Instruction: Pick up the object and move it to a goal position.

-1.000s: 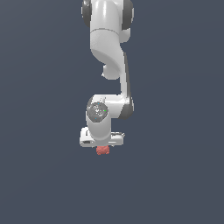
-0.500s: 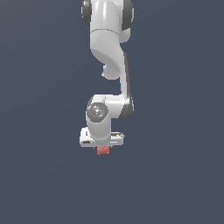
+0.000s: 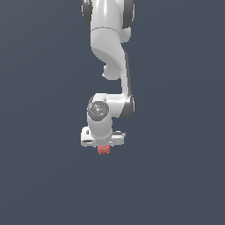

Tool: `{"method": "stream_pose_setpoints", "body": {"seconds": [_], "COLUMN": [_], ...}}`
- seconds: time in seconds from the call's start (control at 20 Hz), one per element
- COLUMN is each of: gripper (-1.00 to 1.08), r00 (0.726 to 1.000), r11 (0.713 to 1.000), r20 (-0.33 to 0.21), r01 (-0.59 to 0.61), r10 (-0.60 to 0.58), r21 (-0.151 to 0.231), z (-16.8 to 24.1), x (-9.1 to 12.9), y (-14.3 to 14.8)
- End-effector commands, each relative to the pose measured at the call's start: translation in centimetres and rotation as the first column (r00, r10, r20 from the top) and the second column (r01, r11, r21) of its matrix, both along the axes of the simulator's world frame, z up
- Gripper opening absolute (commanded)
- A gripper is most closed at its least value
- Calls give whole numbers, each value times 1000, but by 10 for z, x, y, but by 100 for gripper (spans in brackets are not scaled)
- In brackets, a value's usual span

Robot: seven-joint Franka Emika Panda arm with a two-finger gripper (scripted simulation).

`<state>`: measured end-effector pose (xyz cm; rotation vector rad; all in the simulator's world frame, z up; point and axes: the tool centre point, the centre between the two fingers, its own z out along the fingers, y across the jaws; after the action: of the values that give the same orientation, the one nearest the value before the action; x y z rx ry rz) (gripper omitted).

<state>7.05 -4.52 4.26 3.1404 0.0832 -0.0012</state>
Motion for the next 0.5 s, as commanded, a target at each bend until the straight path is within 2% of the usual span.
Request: {"method": "stream_pose_setpoints", "body": {"seconds": [0.0,0.45], "gripper": [-100,-100], "r00": [1000,1000], "r11": [1000,1000], "r20": [1,1], "r01": [0,0], "r10": [0,0], "r21": [0,0], "z": [3,20], "x": [-4,-35], "y": [1,11]}}
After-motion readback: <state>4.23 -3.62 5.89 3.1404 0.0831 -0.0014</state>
